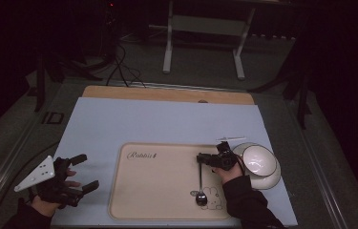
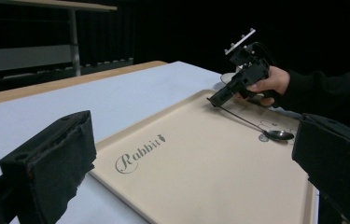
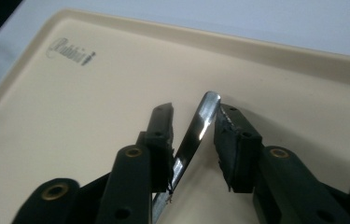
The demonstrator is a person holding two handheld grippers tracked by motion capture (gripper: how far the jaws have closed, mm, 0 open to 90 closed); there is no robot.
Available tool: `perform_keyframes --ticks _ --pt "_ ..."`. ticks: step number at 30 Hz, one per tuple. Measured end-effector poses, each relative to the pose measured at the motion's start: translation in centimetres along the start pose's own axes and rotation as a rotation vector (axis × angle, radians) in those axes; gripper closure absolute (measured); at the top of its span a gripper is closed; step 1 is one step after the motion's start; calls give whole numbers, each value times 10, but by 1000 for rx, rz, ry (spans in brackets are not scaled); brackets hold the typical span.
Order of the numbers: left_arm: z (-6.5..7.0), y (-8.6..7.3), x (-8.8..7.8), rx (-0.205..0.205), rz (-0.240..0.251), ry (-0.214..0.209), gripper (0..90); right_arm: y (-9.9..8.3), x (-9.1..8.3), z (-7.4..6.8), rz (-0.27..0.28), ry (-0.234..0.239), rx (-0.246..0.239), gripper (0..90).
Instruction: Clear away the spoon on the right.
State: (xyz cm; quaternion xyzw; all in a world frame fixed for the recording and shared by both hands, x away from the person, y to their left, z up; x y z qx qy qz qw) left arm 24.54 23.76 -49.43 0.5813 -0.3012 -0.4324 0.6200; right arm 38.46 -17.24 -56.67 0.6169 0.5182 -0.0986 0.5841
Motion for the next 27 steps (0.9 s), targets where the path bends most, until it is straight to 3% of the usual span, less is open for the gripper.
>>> perform_keyframes --ticks 10,13,20,27 --pt "0 0 0 0 -3 -1 0 0 4 -2 -30 -53 -53 577" --pt "0 0 1 1 -4 -3 0 1 4 -5 -35 -101 -112 542" --pt "0 0 0 -2 -2 -3 0 3 5 -6 -40 -141 -185 507" --pt "0 0 0 -1 -2 -4 0 7 -6 -7 -15 -98 -133 548"
Point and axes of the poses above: each handheld gripper's, and its own axes: x roughly forward along the jaws, y roughly out of its top, z roughly to its right, the point moved 6 cm from there along x, roughly forward along the jaws, and after that the axes turned 10 degrees about -y, right-handed, at the moved point
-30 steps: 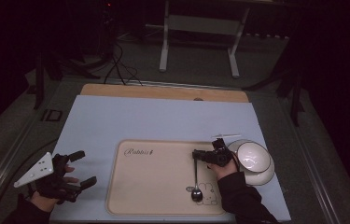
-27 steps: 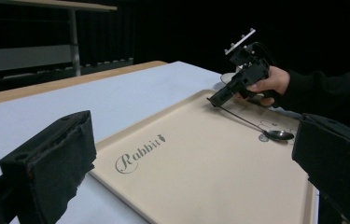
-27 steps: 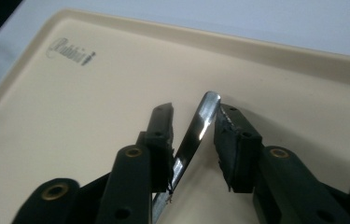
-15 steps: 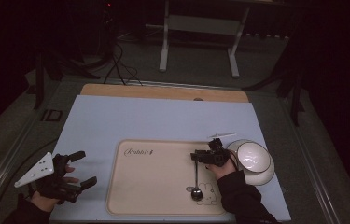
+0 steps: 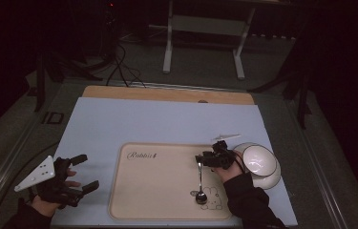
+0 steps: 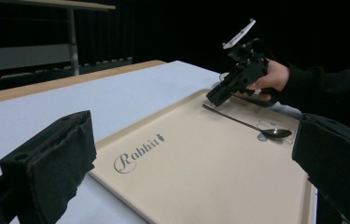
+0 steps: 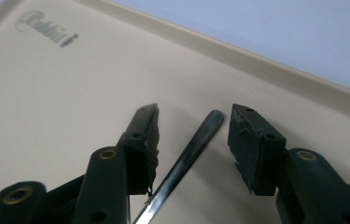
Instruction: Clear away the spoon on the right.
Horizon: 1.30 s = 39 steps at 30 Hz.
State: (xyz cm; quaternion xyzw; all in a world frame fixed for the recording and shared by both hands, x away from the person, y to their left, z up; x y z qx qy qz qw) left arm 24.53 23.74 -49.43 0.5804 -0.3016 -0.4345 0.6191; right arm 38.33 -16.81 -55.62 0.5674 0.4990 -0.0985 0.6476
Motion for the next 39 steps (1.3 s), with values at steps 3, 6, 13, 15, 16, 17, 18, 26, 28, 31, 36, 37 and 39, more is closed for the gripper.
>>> perform_keyframes --ticks 3,6,13,15,16,17,18,26,28,31,36,37,39 --pt "0 0 0 -1 1 0 0 -2 -10 -5 9 32 4 636" --pt "0 0 0 -2 1 0 0 -6 -19 -10 11 52 -10 745" --pt "0 0 0 2 -1 1 0 -18 -40 -21 21 90 -10 778" --pt "0 0 0 2 0 1 0 -18 -42 -22 29 97 -11 715" --pt "0 0 0 4 0 0 0 -19 -46 -25 48 115 -8 624" --pt "0 0 1 3 0 0 0 -18 -49 -27 67 121 -3 570" --pt "0 0 0 3 0 0 0 -18 -52 -28 87 137 -3 504" --pt "0 0 1 -2 -1 1 0 -10 -77 -32 245 151 -45 181" --pt "0 0 0 -2 0 1 0 -9 -81 -30 272 170 -35 174" --pt "0 0 -1 -2 1 3 0 -7 -85 -26 311 160 -62 150" --pt "0 0 -1 -3 3 1 0 -11 -91 -19 324 122 -71 149" --pt "-1 0 -1 -3 3 1 0 -13 -93 -17 325 109 -72 149" --pt "-1 0 -2 -4 5 0 0 -16 -95 -14 331 98 -75 149"
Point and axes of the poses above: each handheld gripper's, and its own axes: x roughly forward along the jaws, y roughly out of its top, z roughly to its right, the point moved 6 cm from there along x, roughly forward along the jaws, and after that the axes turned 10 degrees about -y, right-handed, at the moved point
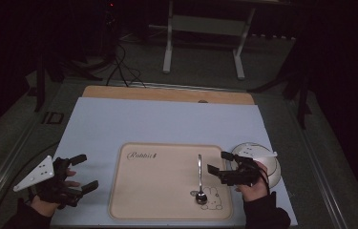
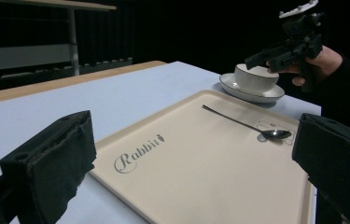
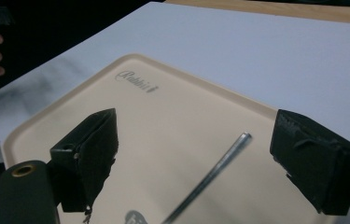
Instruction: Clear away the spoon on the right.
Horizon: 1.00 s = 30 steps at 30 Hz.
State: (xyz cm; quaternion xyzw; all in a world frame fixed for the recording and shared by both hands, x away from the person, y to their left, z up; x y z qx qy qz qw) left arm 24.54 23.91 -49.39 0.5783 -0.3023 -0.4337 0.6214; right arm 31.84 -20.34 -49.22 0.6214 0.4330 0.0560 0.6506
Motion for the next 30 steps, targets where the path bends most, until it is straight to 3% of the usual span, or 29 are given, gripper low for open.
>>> perform_keyframes --ticks 19,30 --pt "0 0 0 -6 -2 3 0 -22 -42 16 61 -95 -27 149" --pt "0 0 0 -5 -4 4 0 -39 -52 24 64 -94 -39 148"
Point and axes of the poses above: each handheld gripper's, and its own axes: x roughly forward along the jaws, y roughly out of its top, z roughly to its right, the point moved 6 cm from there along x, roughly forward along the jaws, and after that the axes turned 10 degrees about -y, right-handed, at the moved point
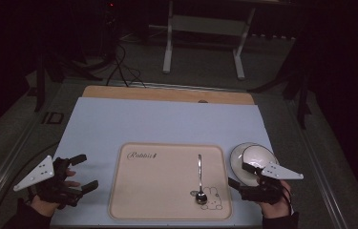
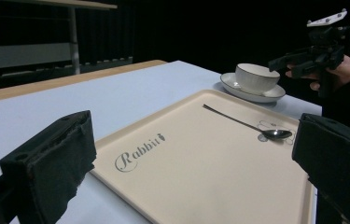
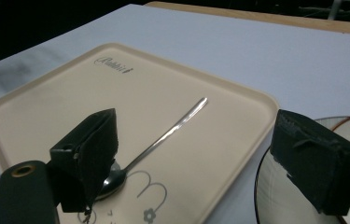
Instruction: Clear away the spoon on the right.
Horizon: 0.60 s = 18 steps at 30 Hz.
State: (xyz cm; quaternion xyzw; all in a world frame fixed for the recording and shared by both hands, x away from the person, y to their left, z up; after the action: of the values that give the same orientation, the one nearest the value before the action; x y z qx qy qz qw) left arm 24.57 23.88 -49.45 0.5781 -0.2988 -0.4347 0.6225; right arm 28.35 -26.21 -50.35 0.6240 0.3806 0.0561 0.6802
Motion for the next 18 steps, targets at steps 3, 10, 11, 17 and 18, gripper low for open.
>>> perform_keyframes --ticks 3,10,11,17,18 --pt "0 0 0 -2 0 1 0 -5 -3 1 -5 -4 -6 147" --pt "-1 -1 1 -5 -2 -1 0 -17 -5 2 -25 0 -12 144" --pt "-1 -1 1 -6 -1 -2 0 -17 -6 3 -15 1 -8 144" --pt "-2 -1 0 -17 4 -3 0 -20 -7 5 -11 -3 9 144" --pt "-2 -1 0 -17 4 -3 0 -20 -7 5 -11 -3 9 144"
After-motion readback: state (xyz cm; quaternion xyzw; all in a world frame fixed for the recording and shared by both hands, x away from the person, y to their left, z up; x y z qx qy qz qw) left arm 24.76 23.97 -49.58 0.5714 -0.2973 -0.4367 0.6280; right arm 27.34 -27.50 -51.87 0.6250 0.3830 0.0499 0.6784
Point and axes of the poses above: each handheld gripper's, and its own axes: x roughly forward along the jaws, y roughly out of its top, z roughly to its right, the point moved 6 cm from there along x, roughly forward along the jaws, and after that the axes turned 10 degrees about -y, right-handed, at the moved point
